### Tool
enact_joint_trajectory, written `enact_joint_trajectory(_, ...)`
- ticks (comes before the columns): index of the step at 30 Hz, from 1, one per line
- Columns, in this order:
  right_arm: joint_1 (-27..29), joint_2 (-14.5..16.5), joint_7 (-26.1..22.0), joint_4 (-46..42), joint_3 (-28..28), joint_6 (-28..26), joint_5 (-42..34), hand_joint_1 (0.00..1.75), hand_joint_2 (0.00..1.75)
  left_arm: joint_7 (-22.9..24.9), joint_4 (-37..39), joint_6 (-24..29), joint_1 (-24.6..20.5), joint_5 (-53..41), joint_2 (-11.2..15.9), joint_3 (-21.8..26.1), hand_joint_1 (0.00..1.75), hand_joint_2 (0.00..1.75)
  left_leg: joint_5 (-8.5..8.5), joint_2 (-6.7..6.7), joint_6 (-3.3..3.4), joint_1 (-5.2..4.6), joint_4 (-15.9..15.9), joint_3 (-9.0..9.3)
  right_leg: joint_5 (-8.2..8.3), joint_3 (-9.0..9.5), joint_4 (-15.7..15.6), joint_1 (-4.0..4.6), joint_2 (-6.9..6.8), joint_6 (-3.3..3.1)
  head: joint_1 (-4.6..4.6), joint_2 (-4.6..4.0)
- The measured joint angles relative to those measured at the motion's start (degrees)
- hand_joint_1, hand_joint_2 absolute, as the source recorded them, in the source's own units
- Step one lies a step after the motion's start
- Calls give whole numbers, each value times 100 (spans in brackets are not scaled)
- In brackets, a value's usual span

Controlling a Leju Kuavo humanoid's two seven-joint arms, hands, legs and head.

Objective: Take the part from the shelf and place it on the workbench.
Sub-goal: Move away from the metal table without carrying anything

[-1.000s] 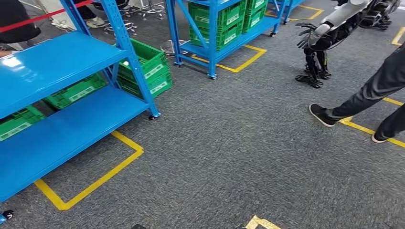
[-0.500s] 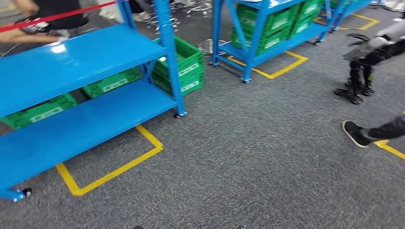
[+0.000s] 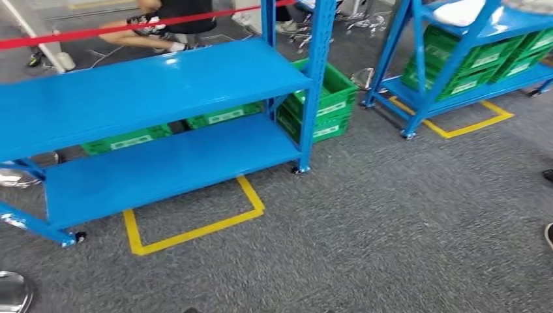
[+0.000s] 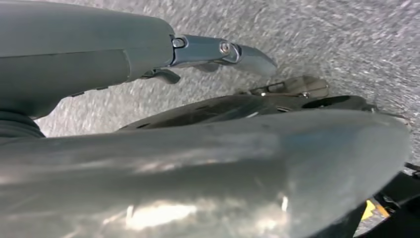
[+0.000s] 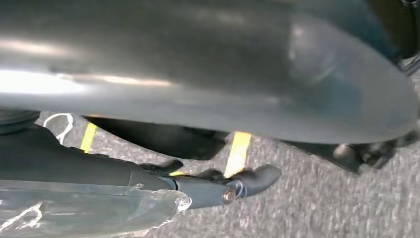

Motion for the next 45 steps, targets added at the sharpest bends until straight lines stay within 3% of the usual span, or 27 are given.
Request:
enact_joint_trajectory(2, -25, 6, 2, -1, -3, -1, 1, 0, 0, 1, 0, 0, 6, -1, 1, 9, 0, 0, -7, -15, -65, 4, 1, 31, -5, 95, -54, 17, -85, -91, -2, 0)
enact_joint_trajectory(4, -38, 17, -3, -1, -4, -2, 2, 0, 0, 1, 0, 1, -9, -2, 2, 14, 0, 0, 38, 302, -127, -22, 294, -116, -49, 208, -96, 14, -207, -156, -38, 0)
enact_joint_trajectory(6, -25, 21, -5, -1, -5, -3, 2, 0, 0, 1, 0, 1, -42, -4, -1, 14, 0, 0, -86, 649, -182, -44, 926, -548, -139, 349, -130, 26, -358, -199, -72, 0)
enact_joint_trajectory(8, -9, 20, -4, -1, -6, -4, 2, 0, 0, -19, -1, 0, -40, -10, 1, 14, 0, 0, -398, 724, -194, -44, 1396, -978, -251, 508, -144, 44, -513, -228, -78, 0)
enact_joint_trajectory(9, -9, 20, -4, -1, -7, -5, 2, 0, 0, -48, -1, 0, -24, -20, 3, 15, 0, 0, -494, 729, -185, -46, 1438, -1096, -311, 597, -145, 50, -575, -236, -79, 0)
enact_joint_trajectory(10, -10, 20, -5, -1, -7, -5, 2, 0, 0, -83, -1, 0, -9, -28, 5, 15, 0, 0, -470, 737, -163, -52, 1341, -1148, -381, 695, -146, 57, -634, -240, -81, 0)
enact_joint_trajectory(11, -13, 20, -7, -1, -7, -5, 3, 0, 0, -113, -1, 1, 2, -37, 8, 15, 0, 0, -277, 781, -127, -66, 1115, -1144, -457, 800, -149, 65, -697, -240, -82, 0)
enact_joint_trajectory(14, -1, 21, -12, 6, -12, -6, 9, 0, 0, -127, -1, 4, -4, -42, 10, 19, 0, 0, 605, 1197, 0, -157, 297, -1070, -704, 1024, -141, 127, -885, -203, -84, 0)
enact_joint_trajectory(15, 1, 20, -12, 9, -16, -6, 14, 0, 0, -117, -1, 4, -10, -42, 9, 20, 0, 0, 754, 1284, 17, -173, 181, -1066, -783, 1066, -140, 155, -944, -184, -78, 0)
enact_joint_trajectory(17, -24, 18, -13, 9, -26, -7, 29, 0, 0, -89, -2, 2, -15, -42, 1, 23, 0, 0, 823, 1197, 26, -150, 141, -1048, -907, 1164, -166, 192, -1071, -141, -66, 0)
enact_joint_trajectory(19, -59, 17, -20, 9, -31, -1, 42, 0, 0, -56, -1, -1, -24, -42, -6, 26, 0, 0, 824, 1034, 58, -106, 118, -1015, -1038, 1182, -54, 179, -918, -72, -36, 0)
enact_joint_trajectory(21, -62, 17, -23, 10, -33, 6, 49, 0, 0, -27, -2, -1, -46, -42, -8, 27, 0, 0, 801, 871, 103, -72, 107, -987, -1316, 915, 492, 138, -597, 3, -4, 0)
enact_joint_trajectory(23, -44, 16, -15, 10, -39, 4, 53, 0, 0, -8, -2, -6, -55, -42, -6, 31, 0, 0, 766, 692, 126, -57, 107, -961, -1548, 459, 1202, 102, -474, 46, 0, 0)
enact_joint_trajectory(24, -38, 16, -13, 10, -43, 4, 56, 0, 0, -1, -2, -12, -52, -42, -4, 37, 0, 0, 746, 597, 122, -49, 108, -939, -1515, 295, 1369, 85, -459, 59, 0, 0)
enact_joint_trajectory(25, -36, 15, -13, 10, -46, 5, 58, 0, 0, 7, -1, -20, -46, -42, -2, 43, 0, 0, 723, 502, 107, -37, 108, -908, -1362, 226, 1328, 68, -448, 70, -1, 0)
enact_joint_trajectory(27, -37, 15, -14, 10, -49, 6, 63, 0, 0, 17, -1, -37, -38, -43, -3, 52, 0, 0, 678, 319, 57, -8, 108, -837, -837, 352, 721, 22, -344, 91, 1, 0)
enact_joint_trajectory(29, -32, 16, -14, 18, -51, 8, 65, 0, 0, 24, -2, -48, -45, -44, -1, 56, 0, 0, 654, 161, -9, 6, 119, -811, -516, 528, 135, -34, -63, 94, 8, 0)
enact_joint_trajectory(31, -41, 16, -13, 26, -54, 11, 67, 0, 0, 30, -1, -54, -37, -44, 2, 61, 0, 0, 670, 45, -86, 22, 93, -827, -483, 590, -20, -40, 76, 33, 11, 0)
enact_joint_trajectory(32, -52, 17, -12, 26, -56, 11, 69, 0, 0, 35, -1, -58, -24, -45, 3, 64, 0, 0, 685, 1, -128, 34, 67, -835, -470, 602, -34, -35, 24, -20, 8, 0)
enact_joint_trajectory(33, -63, 20, -12, 25, -57, 12, 70, 0, 0, 41, -1, -61, -9, -48, 2, 71, 0, 0, 681, 50, -165, 34, 60, -841, -456, 622, -54, -33, -30, -65, 5, 0)
enact_joint_trajectory(35, -69, 26, -14, 25, -59, 13, 73, 0, 0, 55, -1, -66, -12, -53, -1, 94, 0, 0, 534, 331, -228, 12, 274, -946, -433, 664, -112, -42, -164, -143, -42, 0)
enact_joint_trajectory(37, -49, 26, -14, 26, -61, 13, 74, 0, 0, 62, -1, -66, -42, -55, -3, 113, 0, 0, 201, 633, -265, 1, 921, -1268, -443, 696, -137, -25, -346, -192, -90, 0)
enact_joint_trajectory(39, -35, 25, -12, 26, -63, 13, 74, 0, 0, 63, -1, -66, -58, -55, -3, 121, 0, 0, 16, 720, -279, 4, 1497, -1569, -467, 711, -139, -12, -539, -215, -95, 0)
enact_joint_trajectory(40, -37, 24, -12, 26, -63, 13, 74, 0, 0, 67, -1, -67, -53, -55, -2, 126, 0, 0, 79, 734, -276, 5, 1521, -1581, -481, 725, -139, -9, -621, -215, -94, 0)
enact_joint_trajectory(42, -45, 24, -12, 26, -64, 13, 79, 0, 0, 74, -1, -67, -37, -55, -1, 138, 0, 0, 431, 827, -248, -4, 1012, -1297, -520, 776, -139, -7, -762, -195, -95, 0)
enact_joint_trajectory(43, -46, 24, -13, 26, -64, 13, 82, 0, 0, 77, -1, -67, -36, -55, 0, 143, 0, 0, 583, 993, -230, -27, 642, -1089, -550, 805, -137, 8, -825, -173, -96, 0)
enact_joint_trajectory(45, -45, 23, -13, 25, -65, 13, 86, 0, 0, 76, -1, -69, -62, -55, -2, 149, 0, 0, 687, 1256, -156, -71, 139, -814, -615, 847, -142, 55, -946, -117, -100, 0)
